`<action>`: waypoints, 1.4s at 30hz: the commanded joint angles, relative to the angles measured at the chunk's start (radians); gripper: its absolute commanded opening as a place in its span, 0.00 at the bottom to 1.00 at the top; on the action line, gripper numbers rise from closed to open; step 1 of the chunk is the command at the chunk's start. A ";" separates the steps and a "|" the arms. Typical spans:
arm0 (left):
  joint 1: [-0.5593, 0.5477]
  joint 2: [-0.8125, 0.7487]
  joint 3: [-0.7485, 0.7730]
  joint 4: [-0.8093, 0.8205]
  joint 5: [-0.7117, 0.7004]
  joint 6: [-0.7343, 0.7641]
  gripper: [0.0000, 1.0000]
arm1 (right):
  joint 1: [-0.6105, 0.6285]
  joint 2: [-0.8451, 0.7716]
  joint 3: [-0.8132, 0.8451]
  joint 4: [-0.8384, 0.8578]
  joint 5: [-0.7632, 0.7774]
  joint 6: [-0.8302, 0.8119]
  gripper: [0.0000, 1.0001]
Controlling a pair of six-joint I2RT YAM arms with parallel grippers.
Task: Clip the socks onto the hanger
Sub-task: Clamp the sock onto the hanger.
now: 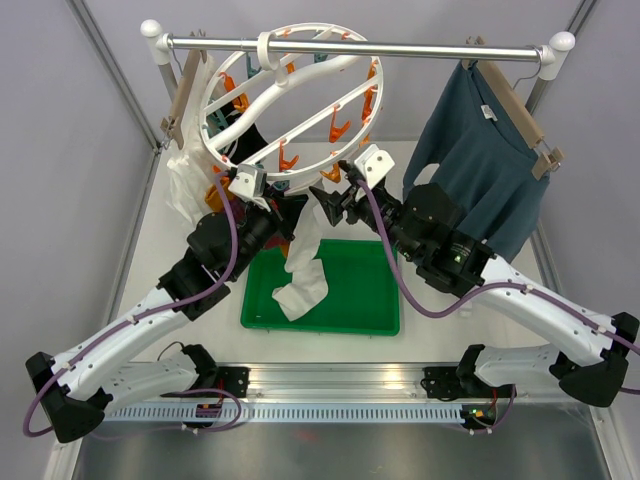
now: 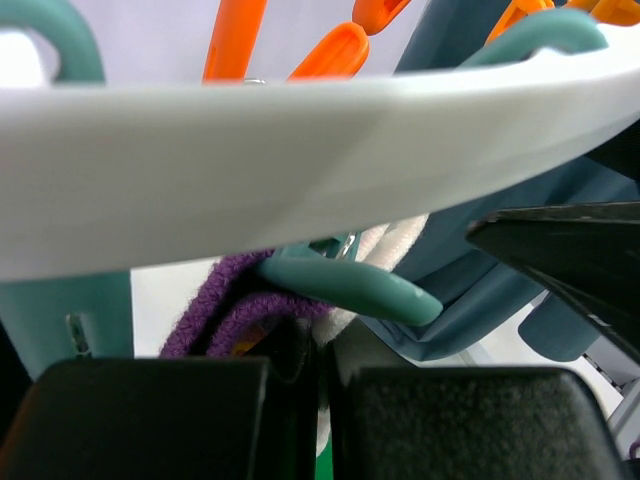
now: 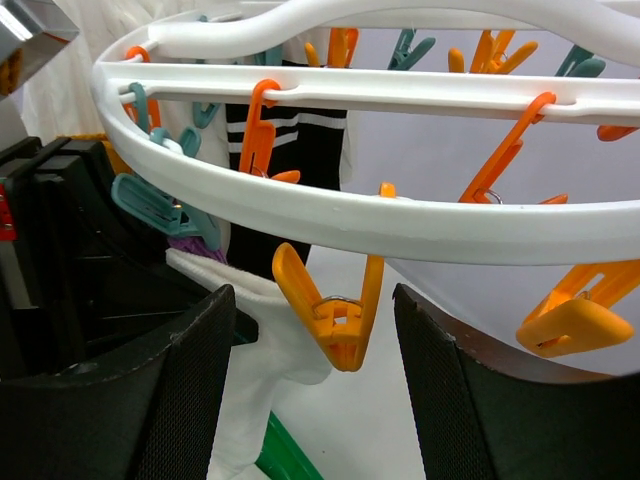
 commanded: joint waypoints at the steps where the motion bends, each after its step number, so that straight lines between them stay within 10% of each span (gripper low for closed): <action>1: 0.000 0.001 0.048 0.045 0.017 0.024 0.02 | 0.011 0.014 0.035 0.063 0.082 -0.027 0.70; 31: 0.001 -0.013 0.050 0.039 0.026 0.021 0.02 | 0.031 0.018 0.061 0.109 0.100 -0.021 0.65; 42: 0.000 -0.025 0.034 0.035 0.062 0.029 0.02 | 0.041 0.031 0.125 0.007 0.123 0.034 0.11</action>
